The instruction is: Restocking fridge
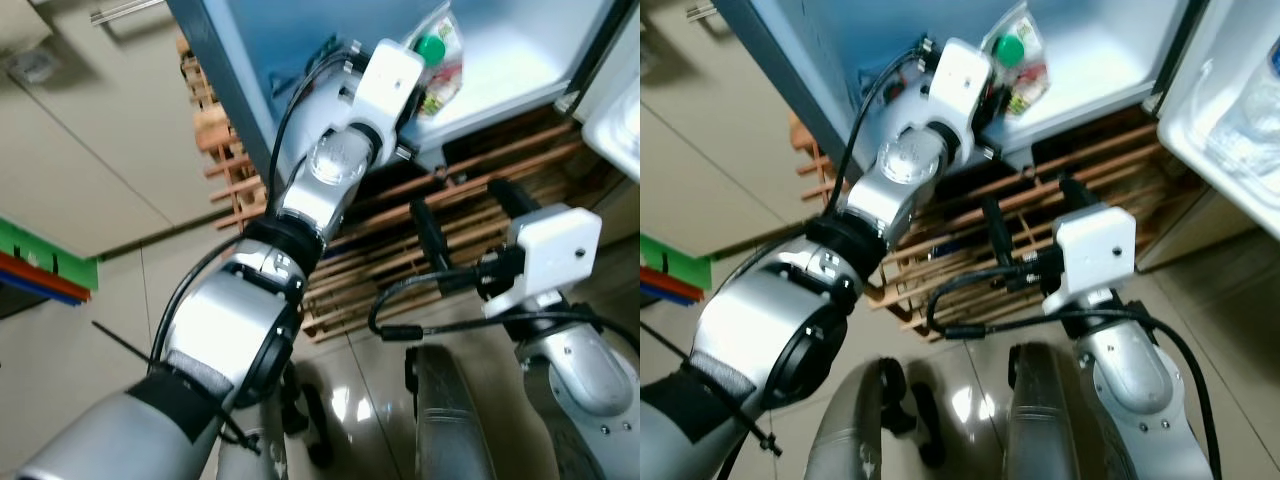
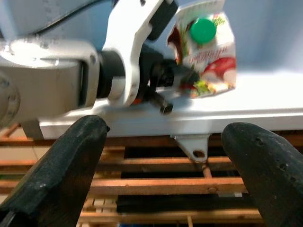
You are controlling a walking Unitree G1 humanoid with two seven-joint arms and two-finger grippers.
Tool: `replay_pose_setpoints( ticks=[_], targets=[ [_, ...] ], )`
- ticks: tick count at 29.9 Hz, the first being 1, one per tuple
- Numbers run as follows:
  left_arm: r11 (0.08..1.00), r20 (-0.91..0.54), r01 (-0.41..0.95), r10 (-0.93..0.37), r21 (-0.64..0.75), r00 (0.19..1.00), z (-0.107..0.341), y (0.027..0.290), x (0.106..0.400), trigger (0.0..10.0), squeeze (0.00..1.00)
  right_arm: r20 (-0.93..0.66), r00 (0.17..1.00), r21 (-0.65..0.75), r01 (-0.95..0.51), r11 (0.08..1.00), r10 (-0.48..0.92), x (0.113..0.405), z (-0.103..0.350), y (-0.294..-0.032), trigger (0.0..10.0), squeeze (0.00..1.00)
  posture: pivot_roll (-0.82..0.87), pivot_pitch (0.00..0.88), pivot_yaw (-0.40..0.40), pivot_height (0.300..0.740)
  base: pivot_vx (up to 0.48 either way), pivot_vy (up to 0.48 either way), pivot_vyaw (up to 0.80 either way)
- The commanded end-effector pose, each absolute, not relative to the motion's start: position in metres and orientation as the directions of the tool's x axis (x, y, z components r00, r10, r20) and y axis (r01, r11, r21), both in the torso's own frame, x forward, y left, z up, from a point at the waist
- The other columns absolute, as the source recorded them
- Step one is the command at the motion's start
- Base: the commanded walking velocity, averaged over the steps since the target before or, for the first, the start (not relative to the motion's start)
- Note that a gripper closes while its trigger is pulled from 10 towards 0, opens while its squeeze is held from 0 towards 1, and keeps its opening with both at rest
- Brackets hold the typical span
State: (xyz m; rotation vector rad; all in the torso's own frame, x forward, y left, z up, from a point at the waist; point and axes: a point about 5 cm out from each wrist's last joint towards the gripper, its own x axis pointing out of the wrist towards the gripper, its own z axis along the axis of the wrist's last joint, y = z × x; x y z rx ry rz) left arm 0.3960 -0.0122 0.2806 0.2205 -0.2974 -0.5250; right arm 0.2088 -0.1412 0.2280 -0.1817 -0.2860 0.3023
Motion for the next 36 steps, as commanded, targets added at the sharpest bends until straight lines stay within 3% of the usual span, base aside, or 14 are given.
replay_pose_setpoints(
  ticks=[1,8,9,10,14,23,36],
  targets=[
    [0.861,0.191,0.415,-0.478,0.293,0.857,0.275,-0.001,0.401,10.0,0.00,0.253,0.908,-0.207,-0.286,0.936,0.334,0.204,0.231,-0.140,10.0,0.00,-0.37,0.410,0.202,0.631,0.000,0.000,0.00],
    [0.869,0.236,0.356,-0.447,0.344,0.863,0.291,0.012,0.406,10.0,0.00,0.232,0.922,-0.185,-0.271,0.945,0.310,0.201,0.229,-0.138,10.0,0.00,-0.38,0.413,0.206,0.631,0.000,0.000,0.00],
    [0.872,0.240,0.346,-0.439,0.348,0.866,0.292,0.013,0.407,10.0,0.13,0.229,0.923,-0.182,-0.271,0.945,0.308,0.201,0.229,-0.137,10.0,0.00,-0.38,0.413,0.206,0.631,0.000,0.000,0.00],
    [0.872,0.242,0.337,-0.434,0.355,0.868,0.293,0.014,0.408,10.0,1.00,0.226,0.925,-0.179,-0.269,0.946,0.306,0.200,0.228,-0.137,10.0,0.00,-0.38,0.413,0.206,0.631,0.000,0.000,0.00],
    [0.883,0.242,0.316,-0.410,0.348,0.879,0.293,0.020,0.410,10.0,1.00,0.215,0.929,-0.168,-0.267,0.949,0.300,0.201,0.227,-0.137,10.0,0.00,-0.38,0.411,0.207,0.631,0.000,0.000,0.00],
    [0.929,0.276,0.350,-0.371,0.123,0.887,0.314,0.028,0.413,10.0,1.00,0.209,0.934,-0.163,-0.259,0.952,0.290,0.202,0.225,-0.139,10.0,0.00,-0.38,0.392,0.199,0.631,0.000,0.000,0.00],
    [0.895,0.384,0.430,-0.441,0.120,0.811,0.349,0.023,0.407,10.0,1.00,0.206,0.927,-0.172,-0.280,0.944,0.312,0.209,0.223,-0.136,10.0,0.00,-0.36,0.347,0.182,0.631,0.000,0.000,0.00]
  ],
)
